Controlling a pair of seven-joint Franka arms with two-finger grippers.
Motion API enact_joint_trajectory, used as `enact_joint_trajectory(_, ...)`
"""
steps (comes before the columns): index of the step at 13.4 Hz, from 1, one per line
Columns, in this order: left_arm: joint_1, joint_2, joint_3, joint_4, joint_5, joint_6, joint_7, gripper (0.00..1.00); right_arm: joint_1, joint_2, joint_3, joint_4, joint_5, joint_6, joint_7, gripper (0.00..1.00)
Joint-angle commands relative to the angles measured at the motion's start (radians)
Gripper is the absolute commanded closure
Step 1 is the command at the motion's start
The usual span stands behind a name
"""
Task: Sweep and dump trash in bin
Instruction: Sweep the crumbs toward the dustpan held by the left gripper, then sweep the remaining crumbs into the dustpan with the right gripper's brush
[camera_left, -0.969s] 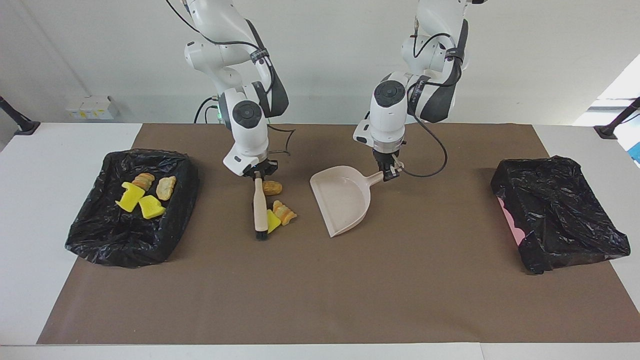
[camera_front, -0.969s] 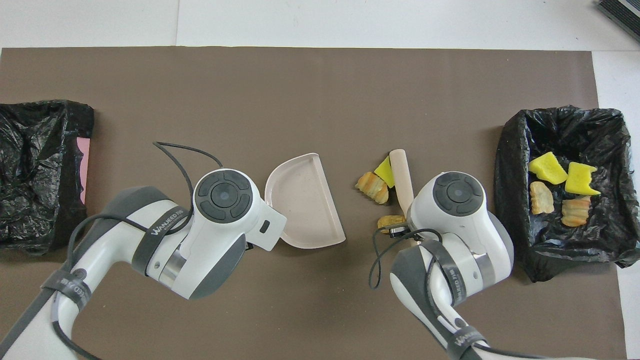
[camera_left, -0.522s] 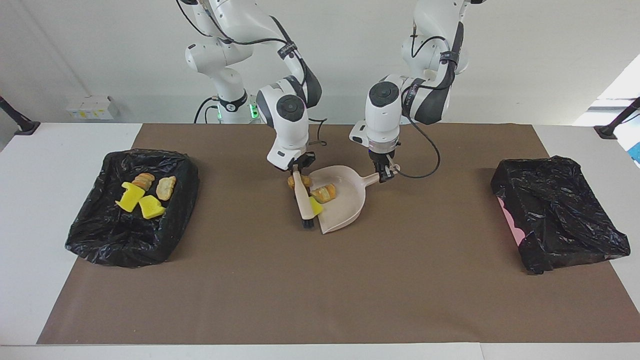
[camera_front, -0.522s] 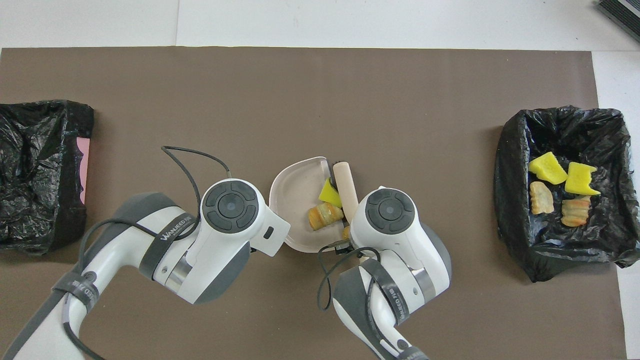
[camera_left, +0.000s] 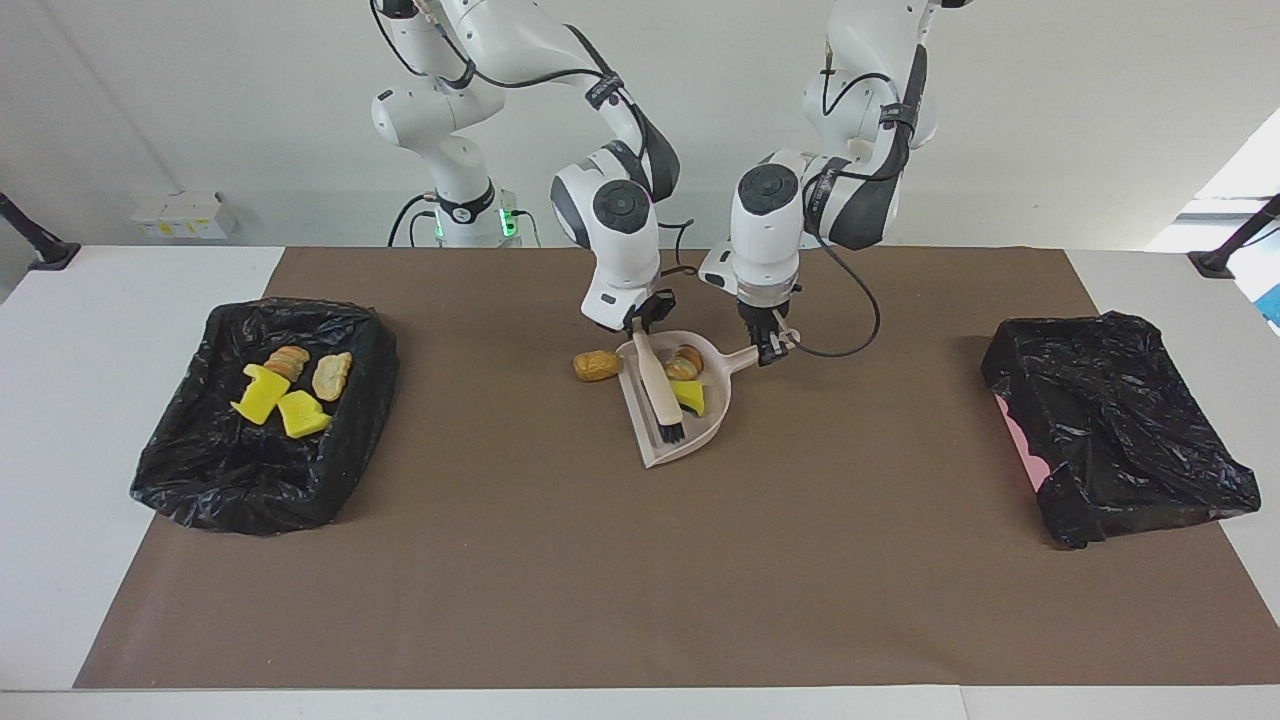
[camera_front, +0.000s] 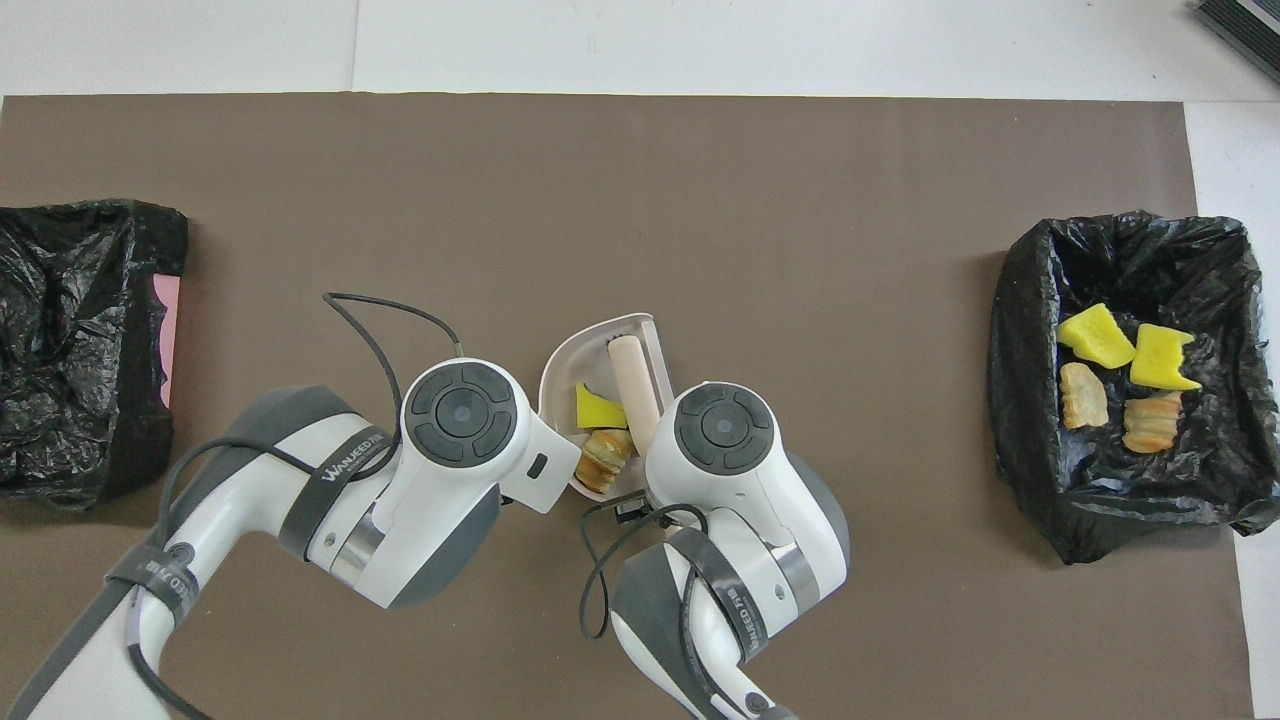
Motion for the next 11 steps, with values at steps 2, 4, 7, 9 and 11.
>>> enact_joint_trajectory(2,-0.008,-0.021,0.008,-0.033,0.009,0.024,0.087,1.00,-0.064,-0.057,-0.004,0.026,0.011,-0.139,-0.013,1.00)
enact_joint_trajectory(4,-0.007,-0.023,0.008,-0.032,0.081,0.024,0.128,1.00,-0.124,-0.108,-0.007,0.004,0.000,-0.215,-0.004,1.00)
enact_joint_trajectory(7,-0.014,-0.034,0.008,-0.050,0.092,0.012,0.133,1.00,-0.210,-0.200,-0.004,-0.071,-0.069,-0.243,-0.011,1.00)
enact_joint_trajectory(9,-0.019,-0.055,0.008,-0.085,0.106,0.012,0.133,1.00,-0.250,-0.269,-0.004,-0.156,-0.081,-0.240,-0.017,1.00)
enact_joint_trajectory(11,-0.022,-0.072,0.007,-0.113,0.106,0.011,0.133,1.00,-0.248,-0.333,-0.001,-0.258,-0.084,-0.212,-0.016,1.00)
